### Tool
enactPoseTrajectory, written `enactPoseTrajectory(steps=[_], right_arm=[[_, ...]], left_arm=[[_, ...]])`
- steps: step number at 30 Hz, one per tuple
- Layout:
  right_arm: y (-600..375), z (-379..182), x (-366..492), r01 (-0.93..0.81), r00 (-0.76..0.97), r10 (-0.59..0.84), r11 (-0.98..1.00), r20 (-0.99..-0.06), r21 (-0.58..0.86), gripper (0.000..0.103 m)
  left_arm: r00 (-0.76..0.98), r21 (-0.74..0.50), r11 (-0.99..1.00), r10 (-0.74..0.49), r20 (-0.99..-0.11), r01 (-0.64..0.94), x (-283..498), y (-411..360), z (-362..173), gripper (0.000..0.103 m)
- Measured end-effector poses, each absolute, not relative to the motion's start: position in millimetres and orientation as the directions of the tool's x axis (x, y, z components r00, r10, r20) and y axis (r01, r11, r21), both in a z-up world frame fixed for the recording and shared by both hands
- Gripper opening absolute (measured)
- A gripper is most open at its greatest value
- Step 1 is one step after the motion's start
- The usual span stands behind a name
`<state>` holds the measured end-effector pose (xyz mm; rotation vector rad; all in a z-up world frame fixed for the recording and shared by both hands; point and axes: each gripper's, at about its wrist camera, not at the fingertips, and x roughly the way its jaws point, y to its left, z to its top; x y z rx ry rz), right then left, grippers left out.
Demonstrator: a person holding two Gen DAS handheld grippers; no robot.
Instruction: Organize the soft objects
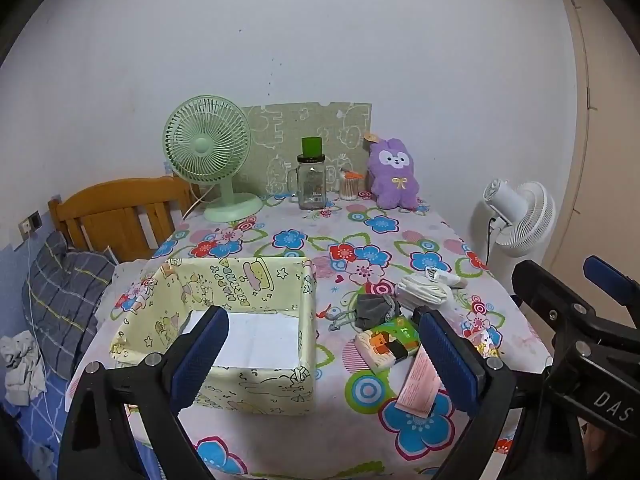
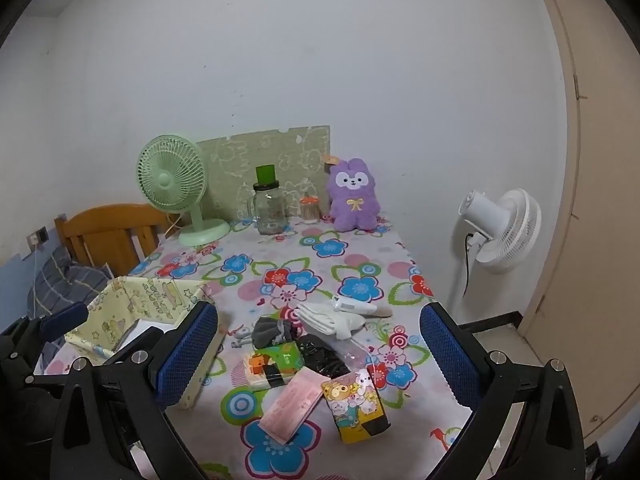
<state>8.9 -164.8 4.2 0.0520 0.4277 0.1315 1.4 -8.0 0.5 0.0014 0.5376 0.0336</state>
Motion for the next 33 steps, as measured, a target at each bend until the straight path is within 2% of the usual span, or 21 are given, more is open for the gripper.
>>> enactPoseTrajectory(steps=[33], right_arm=[[-166.7,3.4,9.9,-0.117,0.9,0.141,0.99,-0.413,0.084,0.102]], left_arm=[[0.855,-0.002,1.0,0.025,-0.517,-0.03,2.1,-3.9,2.0,0.097]])
